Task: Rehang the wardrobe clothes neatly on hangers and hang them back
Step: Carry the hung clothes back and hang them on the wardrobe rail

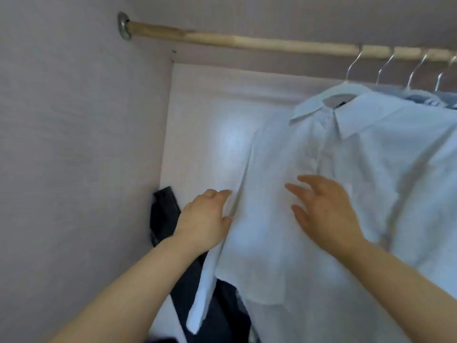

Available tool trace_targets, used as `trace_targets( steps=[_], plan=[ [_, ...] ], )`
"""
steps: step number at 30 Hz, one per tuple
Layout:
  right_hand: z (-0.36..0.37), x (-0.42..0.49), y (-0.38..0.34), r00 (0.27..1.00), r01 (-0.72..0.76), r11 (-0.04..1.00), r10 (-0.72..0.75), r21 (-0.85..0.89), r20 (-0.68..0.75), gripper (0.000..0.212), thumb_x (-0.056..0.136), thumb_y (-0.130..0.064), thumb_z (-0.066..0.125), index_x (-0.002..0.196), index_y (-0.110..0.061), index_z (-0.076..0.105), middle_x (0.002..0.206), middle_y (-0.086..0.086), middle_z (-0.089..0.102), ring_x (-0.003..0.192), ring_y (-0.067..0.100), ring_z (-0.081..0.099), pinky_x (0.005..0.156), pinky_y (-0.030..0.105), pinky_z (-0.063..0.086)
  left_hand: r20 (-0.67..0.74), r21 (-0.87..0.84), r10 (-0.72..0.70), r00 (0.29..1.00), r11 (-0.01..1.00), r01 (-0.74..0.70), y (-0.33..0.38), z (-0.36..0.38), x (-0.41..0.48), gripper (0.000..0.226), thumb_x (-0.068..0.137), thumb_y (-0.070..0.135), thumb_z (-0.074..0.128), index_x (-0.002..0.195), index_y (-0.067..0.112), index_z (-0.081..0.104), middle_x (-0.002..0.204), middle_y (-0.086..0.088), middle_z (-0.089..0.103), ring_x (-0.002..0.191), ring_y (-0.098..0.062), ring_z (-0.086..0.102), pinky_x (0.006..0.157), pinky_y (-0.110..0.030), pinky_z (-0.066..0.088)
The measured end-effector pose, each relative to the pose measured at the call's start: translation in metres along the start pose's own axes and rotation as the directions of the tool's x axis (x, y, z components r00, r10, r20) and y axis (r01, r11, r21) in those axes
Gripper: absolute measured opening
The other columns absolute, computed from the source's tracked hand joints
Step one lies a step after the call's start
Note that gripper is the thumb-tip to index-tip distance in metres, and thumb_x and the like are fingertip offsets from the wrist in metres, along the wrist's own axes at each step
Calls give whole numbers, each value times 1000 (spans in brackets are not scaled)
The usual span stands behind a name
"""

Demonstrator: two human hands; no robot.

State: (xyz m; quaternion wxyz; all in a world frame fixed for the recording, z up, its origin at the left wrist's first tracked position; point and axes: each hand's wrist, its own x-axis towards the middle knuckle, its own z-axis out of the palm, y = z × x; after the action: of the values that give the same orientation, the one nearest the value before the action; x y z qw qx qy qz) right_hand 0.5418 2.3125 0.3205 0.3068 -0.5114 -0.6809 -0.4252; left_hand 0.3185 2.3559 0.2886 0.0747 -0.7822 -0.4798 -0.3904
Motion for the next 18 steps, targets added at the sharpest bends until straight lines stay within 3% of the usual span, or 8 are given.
trace_targets(
  steps=[2,5,8,11,13,18],
  plan=[
    [27,-38,-40,986,-19,994,0,111,166,48,68,-13,80,114,-10,66,118,18,61,105,38,60,90,48,46,72,25,-73,995,997,71,-20,15,-36,58,91,32,49,144,23,26,140,-4,40,122,-23,42,98,-36,40],
    [68,-102,-101,875,-63,960,-79,274,477,49,91,-30,54,138,-25,42,144,1,37,131,21,35,108,31,25,217,102,-214,952,975,196,-48,39,-103,60,91,35,48,144,25,22,142,-3,35,126,-24,39,99,-36,37],
    [99,-165,-158,777,-66,916,-202,396,596,50,94,-36,46,142,-27,34,145,-3,33,132,16,31,108,28,26,352,170,-382,855,924,342,-76,61,-183,60,91,34,48,144,25,21,144,-3,31,128,-24,35,103,-37,33],
    [115,-219,-210,648,-24,859,-377,512,662,49,95,-37,42,142,-28,32,145,-4,30,133,15,30,109,26,26,429,251,-568,703,822,511,-94,71,-273,58,91,35,47,143,24,24,145,-3,30,127,-26,35,104,-37,31],
    [116,-251,-240,551,11,805,-500,593,668,48,95,-37,41,141,-28,32,144,-5,31,132,14,31,108,25,27,430,309,-685,588,724,617,-91,70,-334,52,89,36,47,137,26,29,138,-5,39,120,-26,41,96,-37,37],
    [96,-321,-305,318,84,584,-784,807,534,51,91,-38,49,139,-28,37,136,-5,39,124,15,40,103,27,33,306,438,-932,192,317,841,-47,49,-473,50,86,37,49,133,24,37,132,-4,44,121,-27,44,97,-37,39]
  ],
)
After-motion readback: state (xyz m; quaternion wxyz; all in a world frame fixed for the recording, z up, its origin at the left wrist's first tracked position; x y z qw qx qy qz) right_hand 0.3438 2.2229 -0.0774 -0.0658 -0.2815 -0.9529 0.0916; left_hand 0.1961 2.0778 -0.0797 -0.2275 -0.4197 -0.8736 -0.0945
